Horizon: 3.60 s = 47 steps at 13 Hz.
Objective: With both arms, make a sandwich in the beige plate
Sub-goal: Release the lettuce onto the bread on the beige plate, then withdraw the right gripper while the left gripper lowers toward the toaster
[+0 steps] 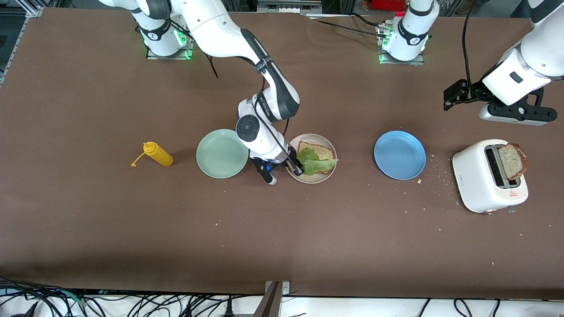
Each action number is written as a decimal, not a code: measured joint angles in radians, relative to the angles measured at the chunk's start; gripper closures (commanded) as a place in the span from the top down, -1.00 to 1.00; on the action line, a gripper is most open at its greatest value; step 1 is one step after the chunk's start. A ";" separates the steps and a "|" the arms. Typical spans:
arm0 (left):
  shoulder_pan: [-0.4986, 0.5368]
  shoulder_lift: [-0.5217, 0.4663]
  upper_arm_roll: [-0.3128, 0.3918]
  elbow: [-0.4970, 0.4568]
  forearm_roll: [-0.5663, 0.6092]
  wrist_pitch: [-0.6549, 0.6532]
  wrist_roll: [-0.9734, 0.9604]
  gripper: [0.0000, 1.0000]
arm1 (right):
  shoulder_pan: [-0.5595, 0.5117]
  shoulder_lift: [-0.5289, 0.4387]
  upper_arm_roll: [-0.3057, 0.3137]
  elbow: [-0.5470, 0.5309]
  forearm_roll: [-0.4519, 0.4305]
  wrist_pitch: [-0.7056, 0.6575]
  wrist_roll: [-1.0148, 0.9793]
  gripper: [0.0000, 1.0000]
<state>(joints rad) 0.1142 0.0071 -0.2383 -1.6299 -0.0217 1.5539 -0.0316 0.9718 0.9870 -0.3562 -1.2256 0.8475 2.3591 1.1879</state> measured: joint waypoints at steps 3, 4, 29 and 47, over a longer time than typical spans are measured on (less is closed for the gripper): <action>0.000 0.000 0.001 0.000 0.000 -0.002 0.000 1.00 | 0.000 0.001 0.000 -0.006 -0.007 0.000 0.000 0.99; 0.000 0.000 0.001 0.000 0.000 -0.002 0.000 1.00 | 0.001 0.000 0.000 -0.005 -0.013 0.001 0.000 0.99; 0.006 0.000 0.002 0.001 0.000 -0.058 0.000 1.00 | 0.004 -0.187 -0.924 0.010 -0.093 -0.970 -1.432 0.99; 0.233 0.363 0.041 0.202 0.053 0.235 0.153 1.00 | -0.581 -0.562 -0.008 -0.004 -0.683 -0.924 -1.463 0.99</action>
<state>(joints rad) 0.3473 0.3698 -0.1974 -1.4277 0.0315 1.7892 0.1215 0.3907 0.4249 -0.3646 -1.2294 0.1646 1.4352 -0.2746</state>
